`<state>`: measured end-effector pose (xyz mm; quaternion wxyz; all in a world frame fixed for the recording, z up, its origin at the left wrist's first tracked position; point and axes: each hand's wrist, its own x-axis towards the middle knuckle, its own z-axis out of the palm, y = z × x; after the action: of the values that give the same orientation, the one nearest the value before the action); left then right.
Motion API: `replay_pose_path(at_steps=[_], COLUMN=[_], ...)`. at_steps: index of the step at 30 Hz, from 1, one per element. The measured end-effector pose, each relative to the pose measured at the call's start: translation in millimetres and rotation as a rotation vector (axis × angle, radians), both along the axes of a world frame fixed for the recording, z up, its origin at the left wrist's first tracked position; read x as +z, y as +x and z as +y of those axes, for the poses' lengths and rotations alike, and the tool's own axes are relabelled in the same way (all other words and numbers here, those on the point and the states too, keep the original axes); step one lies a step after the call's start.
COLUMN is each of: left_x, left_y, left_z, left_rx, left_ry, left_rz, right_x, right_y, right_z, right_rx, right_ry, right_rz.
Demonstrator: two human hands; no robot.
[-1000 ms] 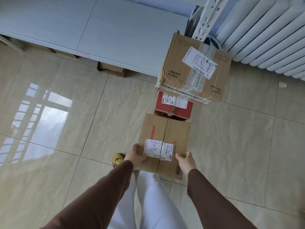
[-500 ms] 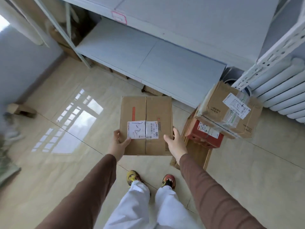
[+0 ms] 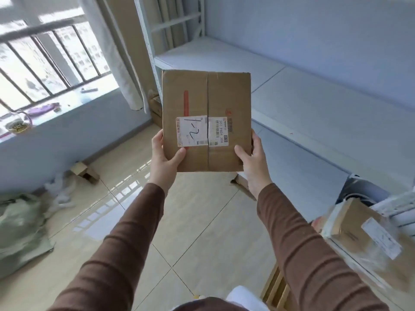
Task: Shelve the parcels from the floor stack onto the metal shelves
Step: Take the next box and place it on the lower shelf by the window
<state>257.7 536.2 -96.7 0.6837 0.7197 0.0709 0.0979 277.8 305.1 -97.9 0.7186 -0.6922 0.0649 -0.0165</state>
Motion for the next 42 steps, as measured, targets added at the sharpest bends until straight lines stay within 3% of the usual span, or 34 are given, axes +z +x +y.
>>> replay_pose_path(at_steps=[9,18,28,42], left_x=[9.6,-5.8,-26.9,-83.1], left_y=[77.3,241.7,417.8,644.8], left_z=[42.7,69.5,67.4,126.1], left_rx=[0.06,0.043,0.012,-0.203], left_ry=[-0.079,-0.17,-0.321,-0.65], left_rz=[-0.036,0.162,0.327,0.574], right_x=[39.1,46.3,63.9,55.3], right_y=[95.9,263.4,430.4,606.1], right_z=[42.3,48.0,60.4,184.6], right_rx=[0.122,0.262,0.228,0.091], right_ry=[-0.007,-0.02,-0.476,-1.073], right_rz=[-0.062,-0.029,-0.321,-0.422])
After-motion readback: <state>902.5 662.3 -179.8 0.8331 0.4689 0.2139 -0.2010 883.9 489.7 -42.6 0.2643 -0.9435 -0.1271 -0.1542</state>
